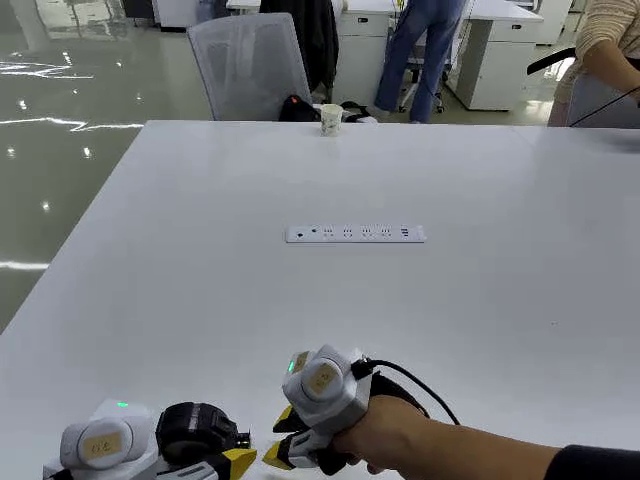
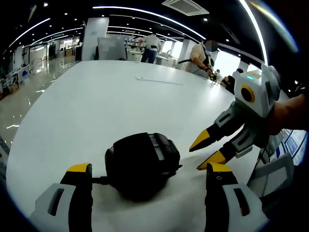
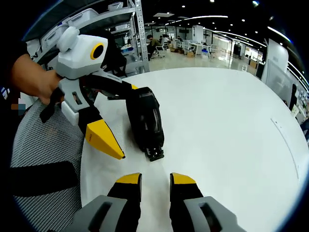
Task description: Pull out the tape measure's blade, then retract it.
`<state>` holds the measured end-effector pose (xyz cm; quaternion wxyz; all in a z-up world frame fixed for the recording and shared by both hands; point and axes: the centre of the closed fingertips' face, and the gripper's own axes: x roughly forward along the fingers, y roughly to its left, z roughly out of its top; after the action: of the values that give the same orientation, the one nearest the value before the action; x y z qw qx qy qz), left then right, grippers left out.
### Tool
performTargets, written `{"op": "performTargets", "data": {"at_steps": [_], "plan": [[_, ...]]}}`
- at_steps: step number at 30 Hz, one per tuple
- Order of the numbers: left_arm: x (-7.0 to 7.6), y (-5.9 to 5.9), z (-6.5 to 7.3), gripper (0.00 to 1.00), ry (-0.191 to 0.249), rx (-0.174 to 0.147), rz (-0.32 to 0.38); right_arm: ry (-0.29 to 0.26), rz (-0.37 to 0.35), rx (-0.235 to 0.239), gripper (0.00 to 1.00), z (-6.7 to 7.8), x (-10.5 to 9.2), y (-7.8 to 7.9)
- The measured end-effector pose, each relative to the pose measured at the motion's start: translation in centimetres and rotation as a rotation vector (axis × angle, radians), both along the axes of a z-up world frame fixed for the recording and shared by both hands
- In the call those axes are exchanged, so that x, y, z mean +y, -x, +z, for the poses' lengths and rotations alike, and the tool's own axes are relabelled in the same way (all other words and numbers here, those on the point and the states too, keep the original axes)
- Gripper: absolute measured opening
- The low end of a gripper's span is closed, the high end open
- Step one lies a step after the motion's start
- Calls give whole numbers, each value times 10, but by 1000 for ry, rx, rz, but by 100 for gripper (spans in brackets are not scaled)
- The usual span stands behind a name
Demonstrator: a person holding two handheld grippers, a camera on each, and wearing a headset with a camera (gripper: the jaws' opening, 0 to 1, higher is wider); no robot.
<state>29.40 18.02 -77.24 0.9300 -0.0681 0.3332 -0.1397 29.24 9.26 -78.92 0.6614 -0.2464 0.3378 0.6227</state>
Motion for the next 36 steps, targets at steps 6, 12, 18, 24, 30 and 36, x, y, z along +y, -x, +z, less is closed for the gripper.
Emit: {"op": "performTargets", "data": {"at_steps": [6,12,18,24,30,36], "plan": [[-5,9,-1,99,52,32,-76,-18,-14,-17,22,7,-14,1],[-2,18,0,99,9,26,-195,-37,-44,-42,24,17,-37,-1],[3,27,4,99,21,31,-234,-61,-109,-26,29,16,-69,0],[0,31,15,99,70,2,-266,-78,-140,-40,32,22,-93,1],[2,32,20,99,7,-28,-312,-94,-193,-46,38,28,-114,-1],[7,37,23,99,6,-37,-361,-103,-228,-51,44,32,-137,-5]]}}
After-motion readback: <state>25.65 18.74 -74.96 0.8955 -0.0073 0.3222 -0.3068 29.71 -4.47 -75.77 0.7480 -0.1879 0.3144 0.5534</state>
